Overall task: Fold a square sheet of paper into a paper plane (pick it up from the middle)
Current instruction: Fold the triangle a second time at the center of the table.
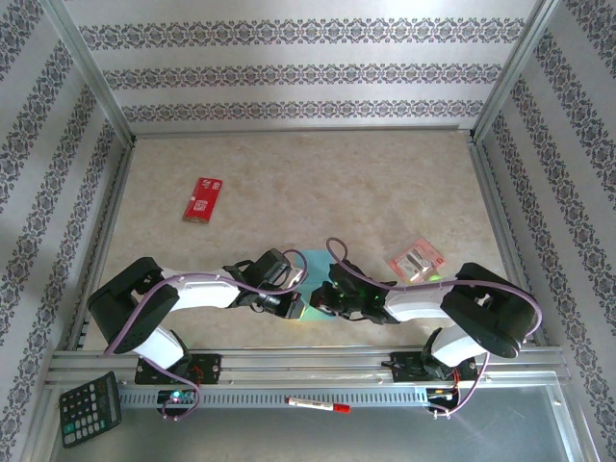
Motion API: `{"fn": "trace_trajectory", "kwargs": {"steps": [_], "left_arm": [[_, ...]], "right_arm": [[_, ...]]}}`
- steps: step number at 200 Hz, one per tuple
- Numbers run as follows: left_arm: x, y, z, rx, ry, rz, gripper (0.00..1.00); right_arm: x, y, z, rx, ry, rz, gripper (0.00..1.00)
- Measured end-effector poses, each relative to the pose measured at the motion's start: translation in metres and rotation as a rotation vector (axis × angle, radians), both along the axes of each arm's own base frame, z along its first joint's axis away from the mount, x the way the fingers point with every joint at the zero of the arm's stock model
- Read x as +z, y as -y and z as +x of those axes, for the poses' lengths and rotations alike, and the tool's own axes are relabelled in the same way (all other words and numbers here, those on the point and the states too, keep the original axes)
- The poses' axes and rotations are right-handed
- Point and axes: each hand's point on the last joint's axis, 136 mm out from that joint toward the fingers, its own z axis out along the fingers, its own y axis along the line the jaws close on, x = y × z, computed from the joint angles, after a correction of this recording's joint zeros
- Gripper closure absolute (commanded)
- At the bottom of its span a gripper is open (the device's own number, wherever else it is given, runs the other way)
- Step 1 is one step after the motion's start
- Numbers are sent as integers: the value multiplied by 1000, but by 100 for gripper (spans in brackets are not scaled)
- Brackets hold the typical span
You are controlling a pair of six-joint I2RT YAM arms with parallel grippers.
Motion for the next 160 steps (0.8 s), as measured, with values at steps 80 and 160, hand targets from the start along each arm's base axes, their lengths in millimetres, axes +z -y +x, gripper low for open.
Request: {"fn": "trace_trajectory", "kwargs": {"steps": [80,160], "left_arm": [[0,0,0,-11,8,1,100],[0,0,0,-10,10,2,100]], "right_arm": [[-1,19,23,-71,-2,-9,100],[-1,41,45,-109,20,-23,100]]}}
